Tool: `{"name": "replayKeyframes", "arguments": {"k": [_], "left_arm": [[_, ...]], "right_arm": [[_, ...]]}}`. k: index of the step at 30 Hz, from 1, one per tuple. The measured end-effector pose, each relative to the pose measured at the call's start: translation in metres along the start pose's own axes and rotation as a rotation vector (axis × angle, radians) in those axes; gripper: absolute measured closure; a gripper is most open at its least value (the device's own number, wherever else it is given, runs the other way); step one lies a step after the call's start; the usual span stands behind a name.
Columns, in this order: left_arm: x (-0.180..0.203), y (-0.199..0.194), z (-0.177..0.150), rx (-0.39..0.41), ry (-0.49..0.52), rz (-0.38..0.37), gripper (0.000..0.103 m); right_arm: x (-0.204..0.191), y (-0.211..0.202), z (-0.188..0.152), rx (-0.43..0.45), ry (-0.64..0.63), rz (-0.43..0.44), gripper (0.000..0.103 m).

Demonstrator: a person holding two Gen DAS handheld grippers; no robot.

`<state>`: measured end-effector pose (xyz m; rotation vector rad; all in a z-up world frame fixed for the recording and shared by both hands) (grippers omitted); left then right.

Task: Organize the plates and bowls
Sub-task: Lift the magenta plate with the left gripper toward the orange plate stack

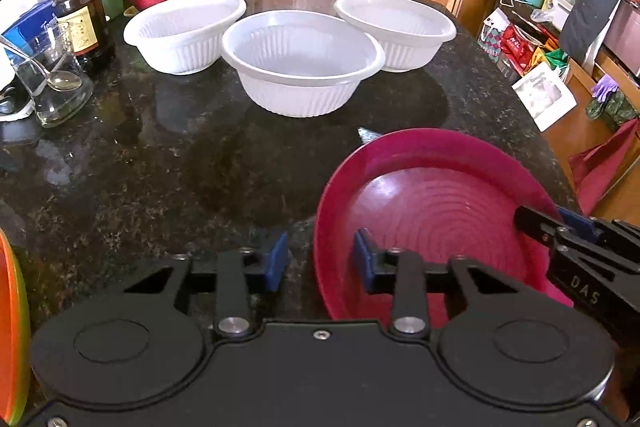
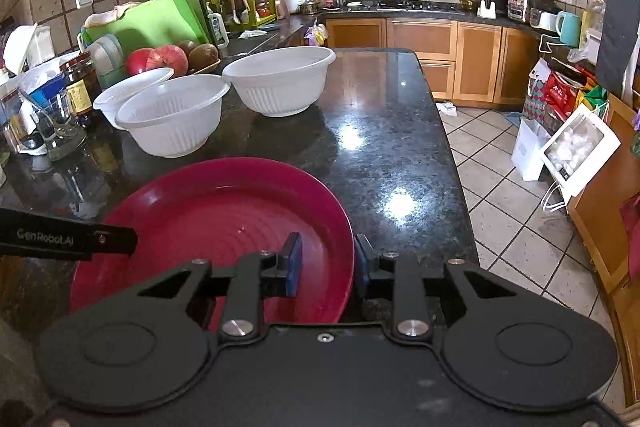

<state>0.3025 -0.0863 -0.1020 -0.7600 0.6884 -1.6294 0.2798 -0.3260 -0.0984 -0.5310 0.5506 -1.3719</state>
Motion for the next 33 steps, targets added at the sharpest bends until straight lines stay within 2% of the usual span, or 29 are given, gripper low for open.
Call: {"name": "replayKeyframes", "arguments": {"k": [2,5,14,23,33], "left_arm": [[0.005,-0.002,-0.001,-0.003,0.015,-0.019,0.067],[0.009,-0.004,-0.004,0.005,0.033,0.006,0.067],[0.003,-0.019,-0.011,0.011,0.017,0.013,0.067],[-0.011,-0.038,-0.02,0.036,0.016,0.04,0.067],[-0.038,-0.061,-0.029,0.057,-0.006,0.044,0.068]], "right_arm": [[-0.001,-0.002,0.0,-0.004,0.0,0.001,0.072],[-0.001,-0.004,-0.002,-0.008,0.006,-0.006,0.072],[-0.013,-0.02,-0.006,0.002,0.004,0.01,0.073],[-0.025,-0.029,-0.012,-0.004,0.019,0.011,0.087],[-0.06,-0.05,-0.01,0.024,-0.005,0.019,0.087]]}}
Point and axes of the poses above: each gripper's, at about its wrist camera, not at the fingertips, and y roughly the way its jaws point, x to its right, z to its top, the point moved 5 cm from there along y, roughly the way its jaws point, and after that the axes turned 3 degrees about -z, right-handed, at the moved point
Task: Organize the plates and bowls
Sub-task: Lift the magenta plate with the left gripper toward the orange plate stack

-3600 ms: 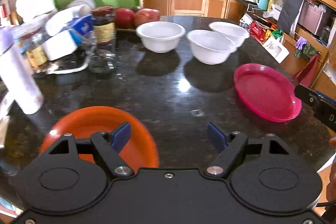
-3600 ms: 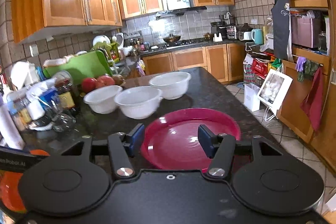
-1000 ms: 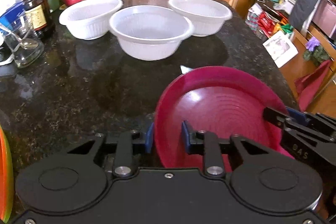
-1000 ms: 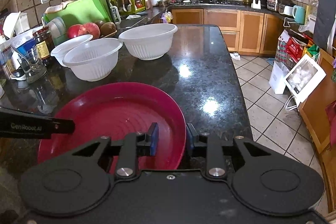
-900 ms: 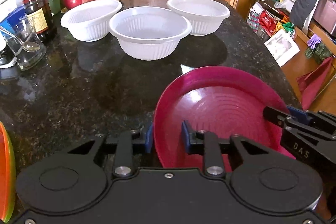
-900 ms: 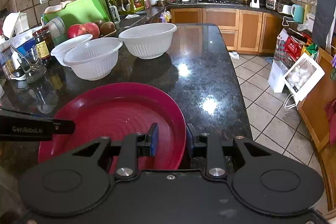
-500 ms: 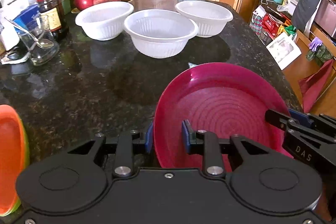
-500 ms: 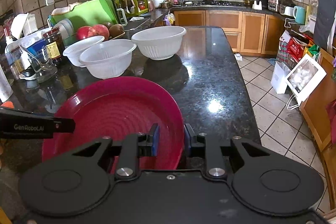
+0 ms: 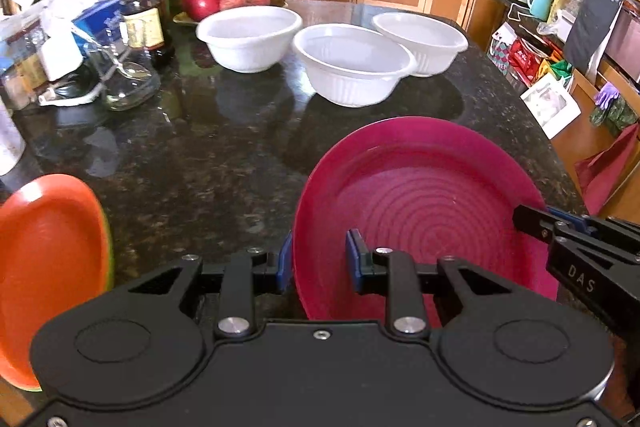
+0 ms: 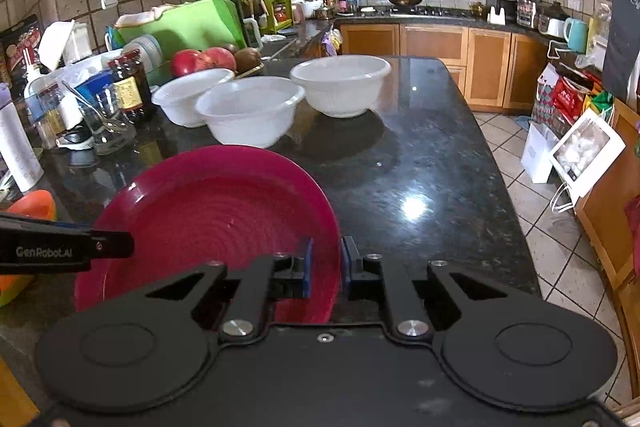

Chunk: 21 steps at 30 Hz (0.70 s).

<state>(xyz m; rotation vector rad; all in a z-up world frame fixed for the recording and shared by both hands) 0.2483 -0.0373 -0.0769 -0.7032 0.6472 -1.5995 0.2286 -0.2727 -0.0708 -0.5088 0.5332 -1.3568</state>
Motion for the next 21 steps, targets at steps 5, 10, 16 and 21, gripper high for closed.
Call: {"name": "replayKeyframes", "arguments": {"k": [5,10,16,21], "left_arm": [[-0.025,-0.018,0.002,0.018,0.01,-0.003,0.068],[-0.059,-0.038,0.004,0.038,0.018,0.018,0.068],[-0.103,-0.061,0.003,0.062,0.017,0.043,0.068],[-0.142,-0.074,-0.004,0.064,0.005,0.07,0.068]], "right_arm": [[-0.031,-0.012,0.005,0.028,-0.002,0.001,0.087],[-0.074,-0.02,0.012,0.038,-0.015,0.022,0.087],[-0.126,-0.026,0.015,0.045,-0.029,0.059,0.087],[-0.169,-0.026,0.013,0.031,-0.051,0.089,0.087]]}}
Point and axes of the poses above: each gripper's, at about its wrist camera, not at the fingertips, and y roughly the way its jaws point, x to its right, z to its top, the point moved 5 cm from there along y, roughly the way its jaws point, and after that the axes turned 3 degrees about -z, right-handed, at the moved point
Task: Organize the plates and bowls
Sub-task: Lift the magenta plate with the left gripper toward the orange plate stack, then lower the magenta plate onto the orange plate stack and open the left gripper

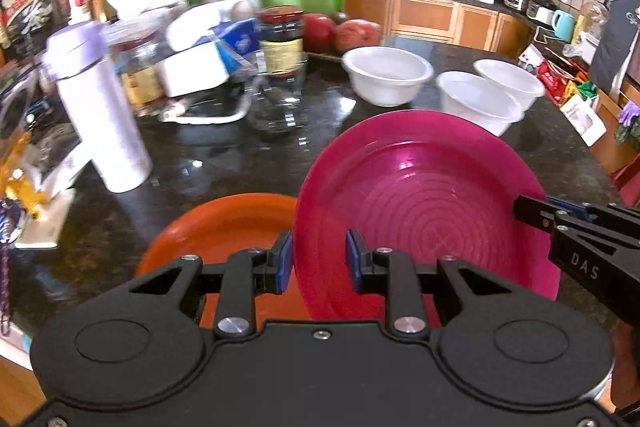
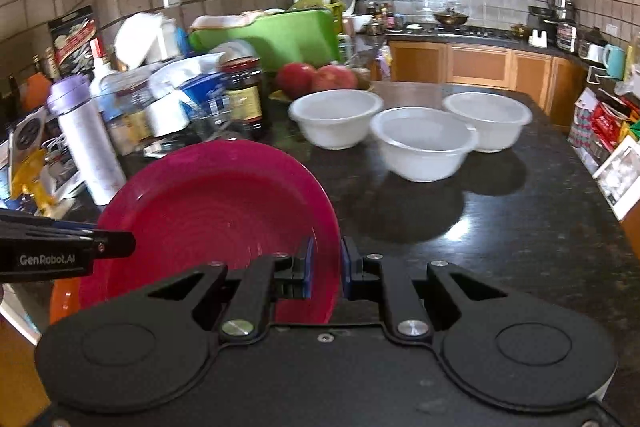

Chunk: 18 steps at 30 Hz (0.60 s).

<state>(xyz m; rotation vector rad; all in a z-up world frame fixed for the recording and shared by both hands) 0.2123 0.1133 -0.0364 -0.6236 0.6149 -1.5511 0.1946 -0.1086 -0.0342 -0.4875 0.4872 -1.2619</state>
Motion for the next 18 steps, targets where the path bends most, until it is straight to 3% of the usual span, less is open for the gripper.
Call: {"name": "replayKeyframes", "arguments": {"k": [8,18], "left_arm": [[-0.048,-0.001,-0.015,-0.033,-0.005,0.037,0.068],[-0.091,0.003,-0.022,-0.051,0.031,0.008,0.068]], "right_arm": [[-0.056,0.008,-0.007,-0.024,-0.032,0.018,0.087],[-0.095,0.02,-0.016,-0.052,-0.015,-0.024,0.087]]}}
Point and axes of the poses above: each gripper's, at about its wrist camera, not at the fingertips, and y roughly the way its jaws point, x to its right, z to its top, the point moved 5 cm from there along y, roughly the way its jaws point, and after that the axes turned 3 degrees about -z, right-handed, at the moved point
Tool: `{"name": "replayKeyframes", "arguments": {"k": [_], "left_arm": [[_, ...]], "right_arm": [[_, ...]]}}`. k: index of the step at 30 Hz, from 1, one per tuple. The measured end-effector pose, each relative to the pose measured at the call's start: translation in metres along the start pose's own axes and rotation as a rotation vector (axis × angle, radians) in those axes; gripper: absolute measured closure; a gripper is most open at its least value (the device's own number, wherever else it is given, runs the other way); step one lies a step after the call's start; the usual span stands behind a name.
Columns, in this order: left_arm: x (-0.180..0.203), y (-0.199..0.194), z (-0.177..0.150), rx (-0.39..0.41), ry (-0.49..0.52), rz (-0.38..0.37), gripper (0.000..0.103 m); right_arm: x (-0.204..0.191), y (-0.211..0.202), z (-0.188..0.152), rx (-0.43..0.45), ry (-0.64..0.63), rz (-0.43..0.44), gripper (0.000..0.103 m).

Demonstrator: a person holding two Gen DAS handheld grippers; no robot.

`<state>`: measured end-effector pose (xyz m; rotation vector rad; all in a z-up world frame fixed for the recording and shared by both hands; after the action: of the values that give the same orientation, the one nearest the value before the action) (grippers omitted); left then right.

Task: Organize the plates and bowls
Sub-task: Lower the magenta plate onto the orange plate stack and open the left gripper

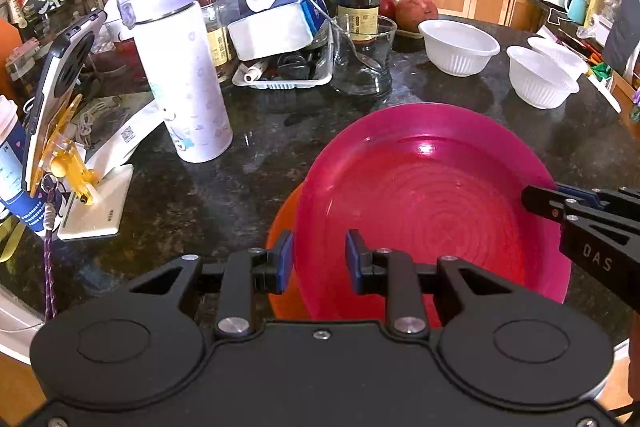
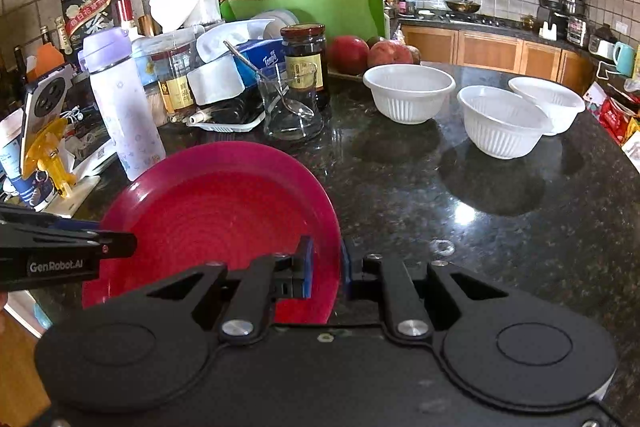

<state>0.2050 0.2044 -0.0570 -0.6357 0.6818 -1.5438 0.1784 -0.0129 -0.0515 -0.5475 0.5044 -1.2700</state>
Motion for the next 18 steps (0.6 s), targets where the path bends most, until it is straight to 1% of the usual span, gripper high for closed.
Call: {"name": "replayKeyframes", "arguments": {"k": [7,12,18], "left_arm": [[-0.014,0.01,-0.001,-0.008,0.012,-0.02,0.068],[-0.018,0.015,0.0,-0.007,0.032,-0.03,0.068],[-0.02,0.023,-0.002,-0.03,0.047,-0.046,0.068]], "right_arm": [[-0.013,0.007,-0.004,-0.016,0.014,-0.035,0.087],[-0.016,0.009,-0.006,-0.022,0.028,-0.057,0.087],[-0.017,0.011,-0.008,-0.029,0.038,-0.075,0.087]]}}
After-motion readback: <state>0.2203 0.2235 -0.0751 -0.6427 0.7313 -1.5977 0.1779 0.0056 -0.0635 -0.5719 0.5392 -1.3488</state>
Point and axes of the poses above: each gripper's, at about its wrist camera, not at the fingertips, and y roughly the way its jaws point, x to its right, z to its top, the point moved 5 cm from there along y, roughly the way its jaws point, and after that the axes turned 3 degrees about -z, right-handed, at the moved point
